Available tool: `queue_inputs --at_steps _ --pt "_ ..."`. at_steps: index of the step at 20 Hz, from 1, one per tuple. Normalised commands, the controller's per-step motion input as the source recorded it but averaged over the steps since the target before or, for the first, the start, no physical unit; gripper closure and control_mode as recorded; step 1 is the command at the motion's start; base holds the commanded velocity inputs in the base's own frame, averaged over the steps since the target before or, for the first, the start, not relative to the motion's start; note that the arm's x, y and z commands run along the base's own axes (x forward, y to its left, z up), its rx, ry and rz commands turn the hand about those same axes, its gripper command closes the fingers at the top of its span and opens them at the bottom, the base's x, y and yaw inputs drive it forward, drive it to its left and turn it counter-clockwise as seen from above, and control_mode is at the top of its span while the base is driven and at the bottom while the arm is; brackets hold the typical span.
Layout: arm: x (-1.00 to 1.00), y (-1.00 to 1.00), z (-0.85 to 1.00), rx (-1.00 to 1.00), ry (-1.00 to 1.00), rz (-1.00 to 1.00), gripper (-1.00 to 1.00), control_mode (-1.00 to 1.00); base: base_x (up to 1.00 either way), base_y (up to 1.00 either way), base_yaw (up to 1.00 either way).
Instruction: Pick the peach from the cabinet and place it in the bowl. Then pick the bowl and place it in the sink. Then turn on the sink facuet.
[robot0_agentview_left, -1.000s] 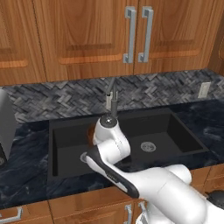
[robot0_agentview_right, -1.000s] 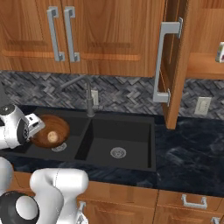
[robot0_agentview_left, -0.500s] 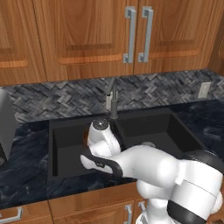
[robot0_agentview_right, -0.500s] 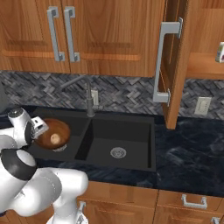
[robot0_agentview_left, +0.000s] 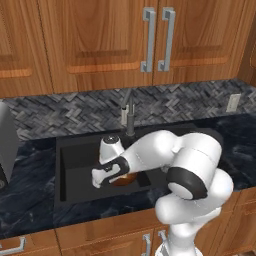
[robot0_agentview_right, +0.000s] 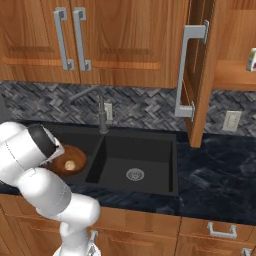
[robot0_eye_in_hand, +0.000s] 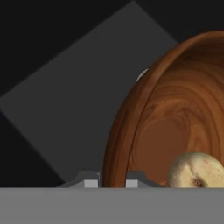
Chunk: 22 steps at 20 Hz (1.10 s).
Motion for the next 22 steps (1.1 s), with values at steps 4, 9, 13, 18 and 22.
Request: queue_inputs --at_steps 4,9,13,18,22 --pt "0.49 0.14 -0.39 -0.06 0.13 -0.03 1.00 -1.00 0.00 0.00 0.00" --pt "0.49 0.24 -0.40 -0.07 0.05 -0.02 1.00 -1.00 0.00 0.00 0.00" --pt "0.58 0.34 -0.35 -0.06 0.00 0.00 1.00 -1.00 0.00 0.00 0.00" --pt "0.56 0.35 -0.31 -0.02 0.00 0.00 1.00 -1.00 0.00 0.00 0.00" --pt "0.60 0.22 -0.30 0.00 -0.01 0.00 1.00 -1.00 0.00 0.00 0.00"
